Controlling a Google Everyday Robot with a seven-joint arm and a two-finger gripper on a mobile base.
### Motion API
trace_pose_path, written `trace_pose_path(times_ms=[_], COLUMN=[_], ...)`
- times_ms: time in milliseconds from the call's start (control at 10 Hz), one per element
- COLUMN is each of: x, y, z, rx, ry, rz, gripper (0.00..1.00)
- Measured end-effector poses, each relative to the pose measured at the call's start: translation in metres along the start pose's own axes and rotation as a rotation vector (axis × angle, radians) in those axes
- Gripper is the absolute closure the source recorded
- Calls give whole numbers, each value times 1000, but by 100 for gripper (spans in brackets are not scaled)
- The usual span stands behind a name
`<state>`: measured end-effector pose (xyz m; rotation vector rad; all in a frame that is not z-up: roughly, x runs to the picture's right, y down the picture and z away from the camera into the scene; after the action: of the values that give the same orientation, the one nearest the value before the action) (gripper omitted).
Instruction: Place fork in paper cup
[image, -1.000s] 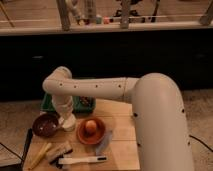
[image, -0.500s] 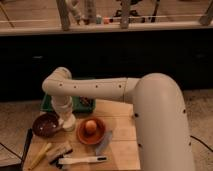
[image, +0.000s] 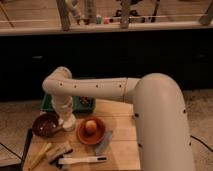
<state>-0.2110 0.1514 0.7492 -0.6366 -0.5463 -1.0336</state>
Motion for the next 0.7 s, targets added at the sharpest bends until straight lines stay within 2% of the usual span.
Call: trace_pose_path(times_ms=[200,700], x=[0,2], y=[0,-3], z=[1,1], rx=[0,2], ry=[-4,-12], rz=[-3,-14], gripper=[24,22])
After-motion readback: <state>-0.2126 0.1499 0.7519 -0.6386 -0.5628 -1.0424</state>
